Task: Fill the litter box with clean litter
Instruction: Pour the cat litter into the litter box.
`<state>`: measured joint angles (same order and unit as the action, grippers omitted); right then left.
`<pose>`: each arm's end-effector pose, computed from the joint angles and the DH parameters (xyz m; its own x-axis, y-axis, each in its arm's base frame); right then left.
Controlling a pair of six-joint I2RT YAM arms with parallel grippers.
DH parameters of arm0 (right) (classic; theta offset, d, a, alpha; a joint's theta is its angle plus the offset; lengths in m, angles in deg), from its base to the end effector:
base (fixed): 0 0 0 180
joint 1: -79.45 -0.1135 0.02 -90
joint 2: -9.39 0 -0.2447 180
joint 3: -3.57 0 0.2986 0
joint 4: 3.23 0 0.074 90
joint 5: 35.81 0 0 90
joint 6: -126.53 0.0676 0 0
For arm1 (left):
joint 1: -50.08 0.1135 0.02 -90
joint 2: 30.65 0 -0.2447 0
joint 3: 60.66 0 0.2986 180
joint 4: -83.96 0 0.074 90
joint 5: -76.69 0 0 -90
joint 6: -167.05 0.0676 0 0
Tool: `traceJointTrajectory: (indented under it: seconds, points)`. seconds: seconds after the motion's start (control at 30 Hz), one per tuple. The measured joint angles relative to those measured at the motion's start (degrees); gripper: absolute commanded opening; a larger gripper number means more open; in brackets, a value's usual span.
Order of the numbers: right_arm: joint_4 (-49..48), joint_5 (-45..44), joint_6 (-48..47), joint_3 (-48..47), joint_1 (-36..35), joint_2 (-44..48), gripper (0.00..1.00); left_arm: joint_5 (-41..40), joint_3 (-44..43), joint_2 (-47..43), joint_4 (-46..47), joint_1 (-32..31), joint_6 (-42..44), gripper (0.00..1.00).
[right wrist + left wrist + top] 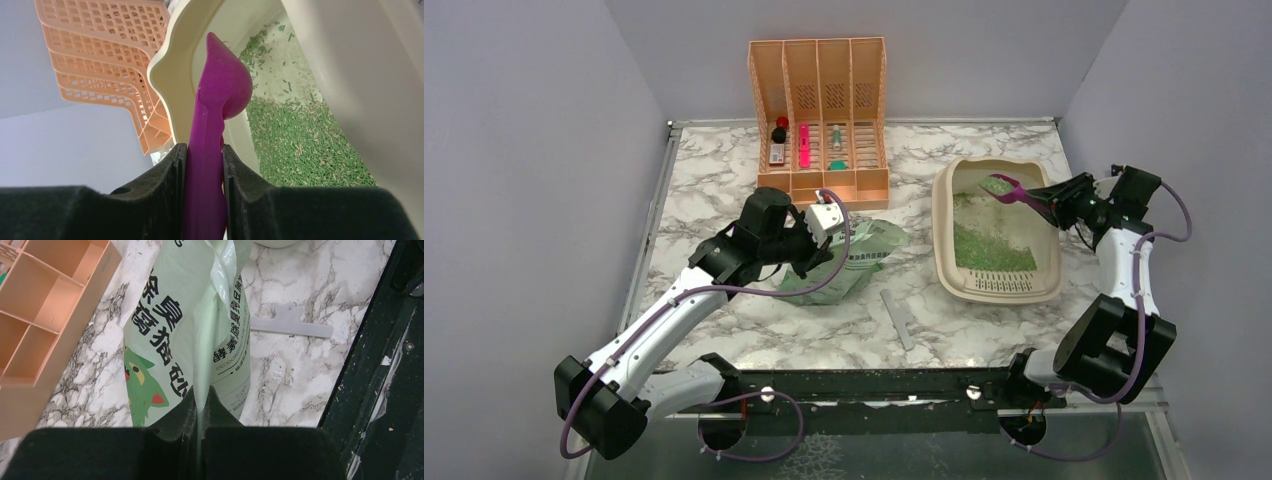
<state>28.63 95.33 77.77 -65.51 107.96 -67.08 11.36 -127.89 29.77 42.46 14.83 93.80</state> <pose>0.3337 -0.1307 0.2340 -0.4762 0.8236 -0.3079 0.3002 0.4814 0.8235 0.2345 -0.2003 0.2846 -0.2131 0.4713 -0.8558 0.9045 0.4263 0.0095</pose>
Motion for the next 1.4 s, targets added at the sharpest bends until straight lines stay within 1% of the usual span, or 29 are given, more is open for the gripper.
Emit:
traceJointTrajectory:
  seconds: [0.17, 0.37, 0.53, 0.83, 1.23, 1.4]
  points:
    - [0.0, -2.3, 0.5, 0.0, 0.3, 0.8, 0.01, 0.0, 0.0, -0.1, -0.1, 0.0, 0.0, 0.00]
    - [0.1, -2.9, 0.7, 0.0, 3.8, 1.9, 0.01, 0.0, 0.0, -0.4, -0.4, 0.0, 0.0, 0.00]
    - [1.2, -3.5, -0.1, 0.0, 5.2, 2.9, 0.01, 0.0, 0.0, -0.5, -0.6, 0.0, 0.0, 0.00]
    - [6.6, -5.3, -4.0, 0.0, 7.9, 5.5, 0.01, 0.1, 0.0, -1.0, -1.1, 0.0, 0.0, 0.00]
    - [12.0, -7.3, -7.1, 0.3, 8.3, 11.4, 0.01, 0.8, 0.0, -2.3, -2.7, 0.0, 0.2, 0.00]
    - [15.2, -7.1, -9.7, 2.1, 8.3, 15.6, 0.01, 1.0, 0.1, -2.7, -3.0, 0.0, 0.3, 0.00]
